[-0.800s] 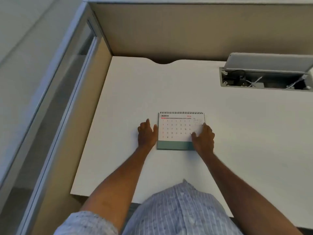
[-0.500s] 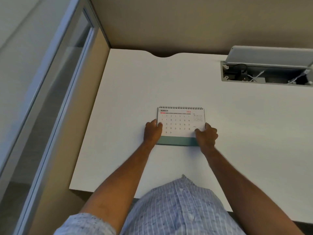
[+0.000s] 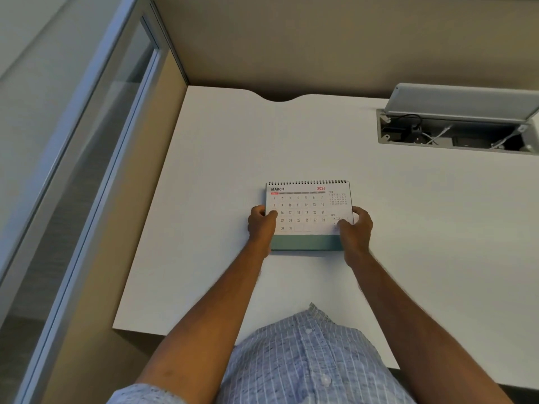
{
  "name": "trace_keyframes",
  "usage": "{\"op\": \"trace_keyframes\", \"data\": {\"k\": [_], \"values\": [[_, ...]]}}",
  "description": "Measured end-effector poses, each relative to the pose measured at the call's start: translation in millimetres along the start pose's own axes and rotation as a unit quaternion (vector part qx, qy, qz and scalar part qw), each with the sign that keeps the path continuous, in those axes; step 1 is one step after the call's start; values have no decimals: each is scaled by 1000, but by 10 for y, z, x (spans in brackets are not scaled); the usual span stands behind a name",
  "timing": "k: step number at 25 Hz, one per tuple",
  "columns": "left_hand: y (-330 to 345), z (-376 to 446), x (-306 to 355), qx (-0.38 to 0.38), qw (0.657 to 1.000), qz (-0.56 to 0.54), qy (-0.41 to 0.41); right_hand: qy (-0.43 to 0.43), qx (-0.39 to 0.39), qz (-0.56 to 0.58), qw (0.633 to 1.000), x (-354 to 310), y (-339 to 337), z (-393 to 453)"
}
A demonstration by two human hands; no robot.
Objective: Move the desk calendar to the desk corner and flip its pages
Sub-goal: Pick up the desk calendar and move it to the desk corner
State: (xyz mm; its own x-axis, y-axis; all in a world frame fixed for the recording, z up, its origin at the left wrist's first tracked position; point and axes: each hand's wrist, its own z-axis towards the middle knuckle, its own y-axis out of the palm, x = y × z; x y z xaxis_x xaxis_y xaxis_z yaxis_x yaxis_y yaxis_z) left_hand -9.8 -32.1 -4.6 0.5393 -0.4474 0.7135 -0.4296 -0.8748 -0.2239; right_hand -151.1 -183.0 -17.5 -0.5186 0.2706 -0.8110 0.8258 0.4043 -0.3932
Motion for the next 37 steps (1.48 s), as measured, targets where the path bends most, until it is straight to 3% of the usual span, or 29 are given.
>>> {"op": "trace_keyframes", "data": {"k": [3, 8, 16, 19, 23, 26, 31, 37], "values": [[-16, -16, 88, 22, 999, -35, 18, -2, -51, 54, 997, -142, -31, -48], [-85, -25, 335, 47, 994, -62, 76, -45, -70, 97, 992, -478, -34, -78], [-129, -120, 786, 102, 980, -74, 152, -187, -87, 139, 968, -1079, -62, -244], [-94, -272, 997, 72, 983, -36, 163, -212, -54, 143, 965, -1255, 10, -380], [105, -616, 1247, -102, 975, -99, 173, -261, -7, 140, 955, -1366, 115, -596], [164, -711, 1357, -163, 965, -149, 143, -321, -27, 101, 941, -1335, 200, -730], [74, -620, 1321, -112, 970, -193, 100, -412, -51, -27, 909, -1207, 344, -889], [-353, -370, 1168, -93, 963, -239, 84, -370, -213, -17, 904, -1138, 520, -850]]}}
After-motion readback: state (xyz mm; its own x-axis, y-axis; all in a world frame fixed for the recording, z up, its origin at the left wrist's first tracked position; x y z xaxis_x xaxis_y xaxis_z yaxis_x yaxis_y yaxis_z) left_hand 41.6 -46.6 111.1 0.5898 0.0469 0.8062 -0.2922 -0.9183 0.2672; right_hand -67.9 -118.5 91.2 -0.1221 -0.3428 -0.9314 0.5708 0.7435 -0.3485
